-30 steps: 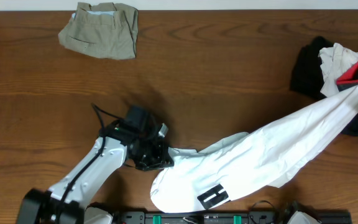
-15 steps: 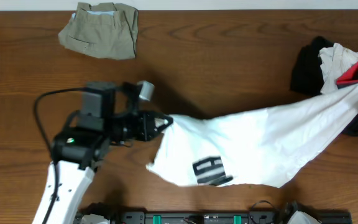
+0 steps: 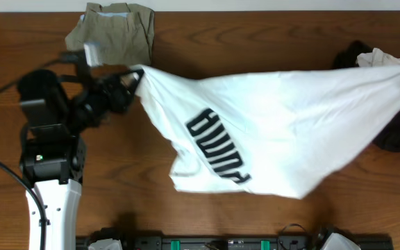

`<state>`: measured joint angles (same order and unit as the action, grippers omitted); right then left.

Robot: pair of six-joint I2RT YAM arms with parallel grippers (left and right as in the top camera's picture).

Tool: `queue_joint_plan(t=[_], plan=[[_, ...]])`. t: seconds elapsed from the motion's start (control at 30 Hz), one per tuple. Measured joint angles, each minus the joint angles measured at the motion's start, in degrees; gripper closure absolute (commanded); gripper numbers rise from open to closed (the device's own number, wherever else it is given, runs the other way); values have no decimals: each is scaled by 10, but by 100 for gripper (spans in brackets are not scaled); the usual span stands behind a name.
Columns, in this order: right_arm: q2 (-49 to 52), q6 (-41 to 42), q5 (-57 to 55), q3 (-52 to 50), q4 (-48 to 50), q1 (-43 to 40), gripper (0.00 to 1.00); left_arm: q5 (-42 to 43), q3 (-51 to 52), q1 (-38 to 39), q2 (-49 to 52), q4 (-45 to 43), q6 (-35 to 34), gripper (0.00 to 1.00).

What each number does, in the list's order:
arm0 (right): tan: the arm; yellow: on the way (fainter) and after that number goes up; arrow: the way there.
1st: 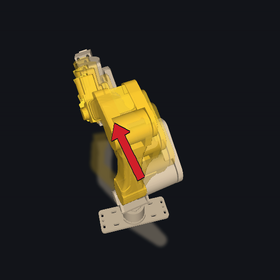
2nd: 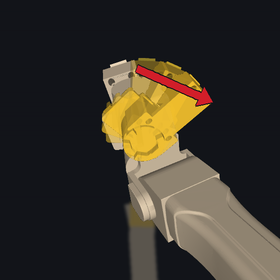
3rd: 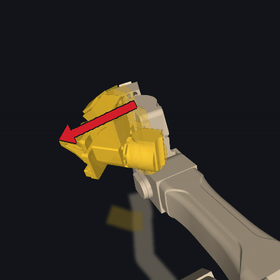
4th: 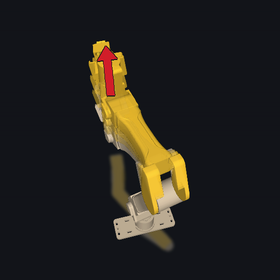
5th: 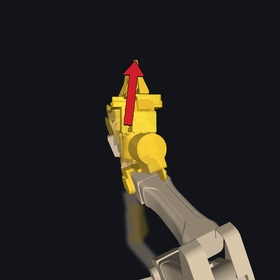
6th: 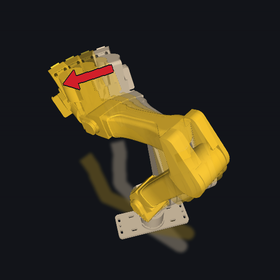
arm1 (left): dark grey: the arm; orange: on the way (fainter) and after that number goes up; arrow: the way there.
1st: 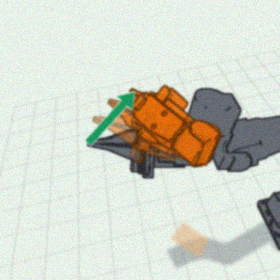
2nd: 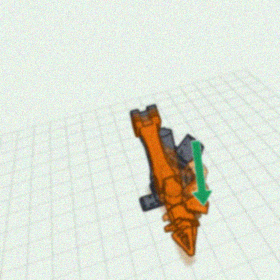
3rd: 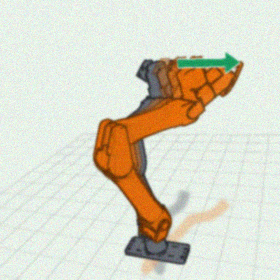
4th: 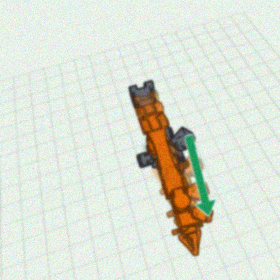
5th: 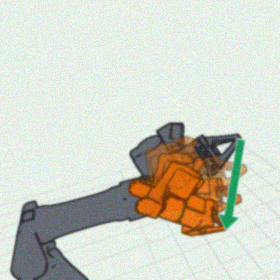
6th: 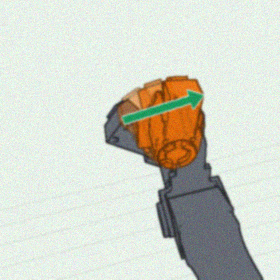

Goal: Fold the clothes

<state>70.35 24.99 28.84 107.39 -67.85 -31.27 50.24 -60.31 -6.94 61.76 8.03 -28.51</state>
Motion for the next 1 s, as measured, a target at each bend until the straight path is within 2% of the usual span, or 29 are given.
queue_joint_plan(t=[0.23,0.43,0.7,1.0], plan=[[72,33,37,-2,124,15,99,-47,-4,-16,49,-217,-112,94],[135,63,55,-2,260,66,99,-155,-6,-16,116,-396,-210,94],[219,88,64,-2,388,100,99,-280,-30,-15,202,-426,-252,94],[292,122,67,-3,453,109,99,-373,-61,5,280,-545,-257,94]])
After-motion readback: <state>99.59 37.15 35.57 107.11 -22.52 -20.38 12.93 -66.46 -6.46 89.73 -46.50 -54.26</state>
